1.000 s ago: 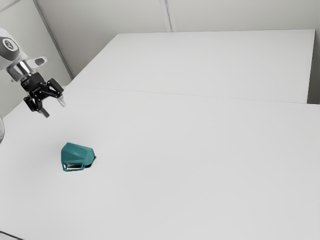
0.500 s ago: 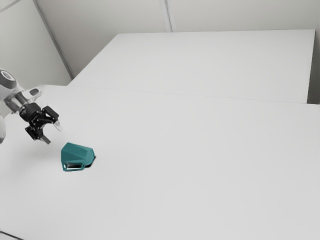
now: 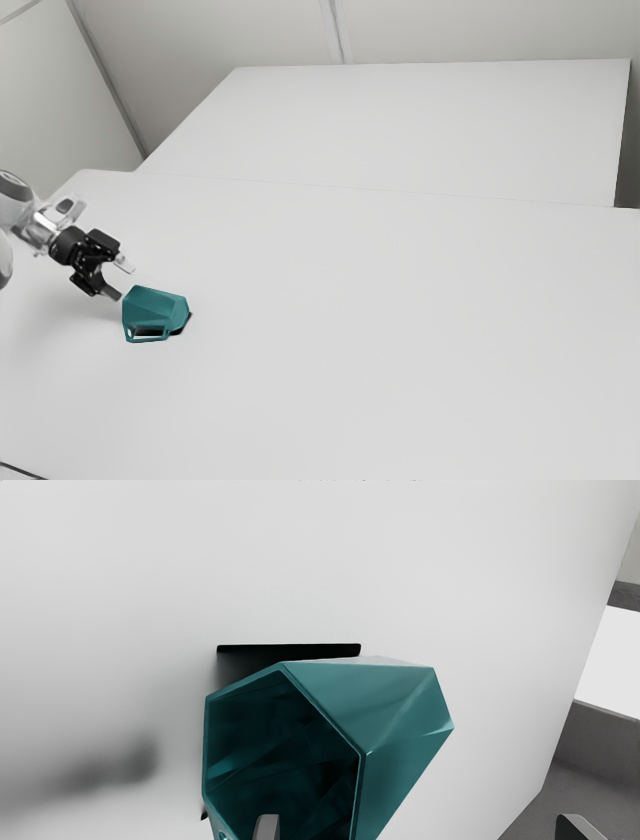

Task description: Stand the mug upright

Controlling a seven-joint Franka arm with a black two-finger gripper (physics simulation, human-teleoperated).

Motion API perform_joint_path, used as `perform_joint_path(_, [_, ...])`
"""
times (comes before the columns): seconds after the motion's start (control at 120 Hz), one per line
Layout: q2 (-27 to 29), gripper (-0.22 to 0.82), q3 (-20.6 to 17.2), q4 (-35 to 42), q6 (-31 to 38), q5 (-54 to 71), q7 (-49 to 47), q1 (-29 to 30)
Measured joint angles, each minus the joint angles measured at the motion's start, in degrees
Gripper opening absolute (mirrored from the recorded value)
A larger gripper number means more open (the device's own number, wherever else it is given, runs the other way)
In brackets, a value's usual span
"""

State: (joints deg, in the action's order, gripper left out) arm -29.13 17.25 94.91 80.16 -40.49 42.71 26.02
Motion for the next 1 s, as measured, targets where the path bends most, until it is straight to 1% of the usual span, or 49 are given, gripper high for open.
perform_joint_path(0.383, [-1.47,0.6,-0.03,1.95,-0.92,-2.07,7.64,0.73])
perform_joint_path(0.692, [-1.55,0.6,-0.5,3.46,-1.44,-6.02,11.09,0.7])
perform_joint_path(0.875, [-1.43,0.6,-1.61,5.14,-2.09,-7.64,12.41,0.7])
perform_joint_path(0.9, [-1.39,0.59,-1.78,5.41,-2.22,-7.75,12.55,0.7])
perform_joint_path(0.933, [-1.36,0.55,-1.96,5.68,-2.36,-7.94,12.74,0.7])
perform_joint_path(1.0, [-1.34,0.41,-2.15,6.0,-2.58,-8.32,13.05,0.7])
